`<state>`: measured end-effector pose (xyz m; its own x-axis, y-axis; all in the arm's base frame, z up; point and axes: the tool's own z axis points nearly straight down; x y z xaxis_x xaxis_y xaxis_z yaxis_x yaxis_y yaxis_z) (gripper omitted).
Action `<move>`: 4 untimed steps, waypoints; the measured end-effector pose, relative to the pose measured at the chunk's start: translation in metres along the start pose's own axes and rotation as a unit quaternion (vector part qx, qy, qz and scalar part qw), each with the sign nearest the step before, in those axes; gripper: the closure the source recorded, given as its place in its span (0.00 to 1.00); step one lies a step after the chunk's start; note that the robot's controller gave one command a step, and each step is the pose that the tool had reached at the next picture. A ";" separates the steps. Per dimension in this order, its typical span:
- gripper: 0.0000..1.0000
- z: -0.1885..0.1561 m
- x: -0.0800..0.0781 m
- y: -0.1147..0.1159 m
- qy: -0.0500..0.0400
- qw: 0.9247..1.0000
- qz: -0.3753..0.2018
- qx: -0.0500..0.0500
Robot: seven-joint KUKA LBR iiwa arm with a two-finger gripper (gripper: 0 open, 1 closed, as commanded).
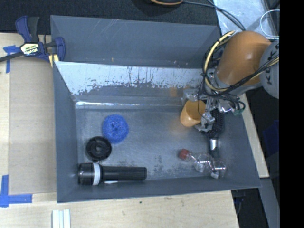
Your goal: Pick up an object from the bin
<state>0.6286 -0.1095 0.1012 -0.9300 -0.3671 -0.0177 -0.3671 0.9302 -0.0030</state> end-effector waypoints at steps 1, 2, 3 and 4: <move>0.00 0.012 0.000 -0.008 -0.013 1.000 0.005 0.008; 1.00 0.014 -0.004 -0.008 -0.010 0.992 -0.122 0.004; 1.00 0.014 -0.004 -0.008 -0.010 0.993 -0.121 0.004; 1.00 0.012 -0.001 -0.007 -0.012 0.993 -0.121 0.006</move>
Offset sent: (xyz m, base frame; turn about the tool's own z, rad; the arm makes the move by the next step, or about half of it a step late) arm -0.0031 -0.0074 -0.0312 -0.2489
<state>0.6318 -0.1155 0.0894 -0.8136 -0.5800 -0.0398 -0.5796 0.8146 -0.0216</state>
